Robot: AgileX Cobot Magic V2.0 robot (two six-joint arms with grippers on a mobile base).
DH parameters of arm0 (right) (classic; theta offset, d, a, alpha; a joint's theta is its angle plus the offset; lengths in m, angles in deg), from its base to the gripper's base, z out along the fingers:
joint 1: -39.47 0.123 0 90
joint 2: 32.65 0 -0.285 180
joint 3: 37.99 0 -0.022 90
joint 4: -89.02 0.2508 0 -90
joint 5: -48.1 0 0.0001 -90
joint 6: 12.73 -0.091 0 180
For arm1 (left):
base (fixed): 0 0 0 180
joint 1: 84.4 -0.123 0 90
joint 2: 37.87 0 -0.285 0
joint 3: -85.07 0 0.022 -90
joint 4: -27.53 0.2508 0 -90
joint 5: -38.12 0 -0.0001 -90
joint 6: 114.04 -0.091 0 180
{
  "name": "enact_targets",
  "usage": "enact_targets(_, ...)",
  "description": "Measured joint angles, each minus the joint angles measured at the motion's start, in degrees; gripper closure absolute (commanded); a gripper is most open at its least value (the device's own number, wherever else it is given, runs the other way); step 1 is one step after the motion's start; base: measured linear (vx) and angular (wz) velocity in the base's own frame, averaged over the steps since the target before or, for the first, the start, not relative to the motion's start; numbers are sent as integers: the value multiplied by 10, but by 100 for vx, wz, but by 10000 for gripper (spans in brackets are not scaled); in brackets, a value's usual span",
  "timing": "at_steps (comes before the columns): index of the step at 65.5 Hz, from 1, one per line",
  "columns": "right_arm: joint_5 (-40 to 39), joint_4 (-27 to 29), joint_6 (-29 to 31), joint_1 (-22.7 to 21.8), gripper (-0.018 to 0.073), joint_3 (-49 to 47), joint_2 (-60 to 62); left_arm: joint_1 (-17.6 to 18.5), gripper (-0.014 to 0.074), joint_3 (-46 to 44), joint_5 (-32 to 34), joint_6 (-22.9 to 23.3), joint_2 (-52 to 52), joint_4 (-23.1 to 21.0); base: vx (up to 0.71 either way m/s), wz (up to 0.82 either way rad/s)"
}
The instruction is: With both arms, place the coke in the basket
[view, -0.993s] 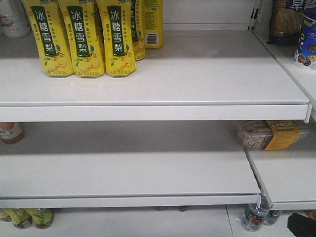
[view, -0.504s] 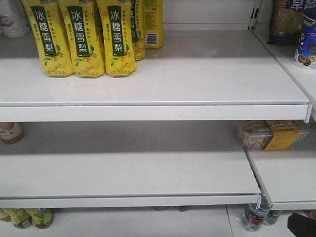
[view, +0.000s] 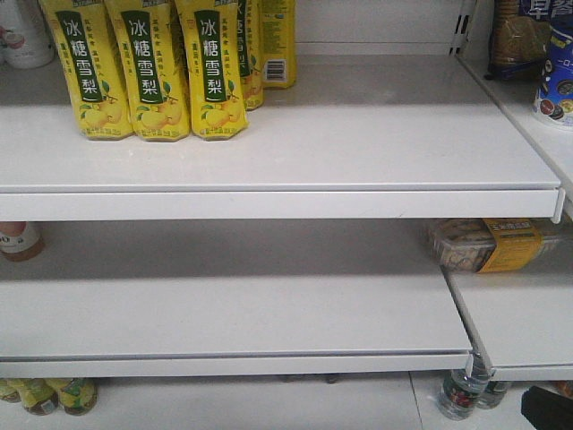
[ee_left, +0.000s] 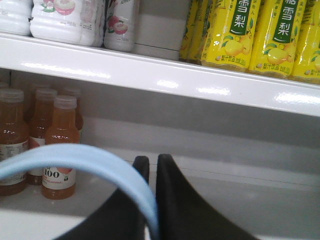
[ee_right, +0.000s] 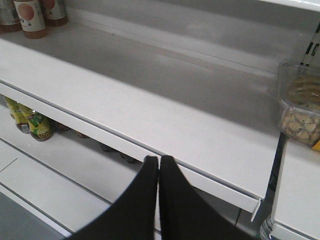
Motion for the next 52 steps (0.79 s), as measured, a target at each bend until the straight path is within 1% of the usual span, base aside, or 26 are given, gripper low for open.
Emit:
enact_targets(22, -2, 0, 0, 0, 564, 4, 0, 0, 603, 0, 0, 0, 0, 0, 0, 0)
enact_targets(33, -18, -17, 8, -3, 564, 56, 0, 0, 603, 0, 0, 0, 0, 0, 0, 0)
enact_targets(36, -33, -21, -1, -9, 564, 71, 1, 0, 603, 0, 0, 0, 0, 0, 0, 0)
enact_targets(43, -94, -32, -38, -53, 564, 100, 11, 0, 603, 0, 0, 0, 0, 0, 0, 0)
enact_targets(47, -131, -38, -64, -95, 564, 118, 18, 0, 603, 0, 0, 0, 0, 0, 0, 0)
enact_targets(48, -142, -43, -77, -110, 564, 125, 21, 0, 603, 0, 0, 0, 0, 0, 0, 0)
enact_targets(52, -169, -60, -116, -144, 564, 150, 33, 0, 603, 0, 0, 0, 0, 0, 0, 0)
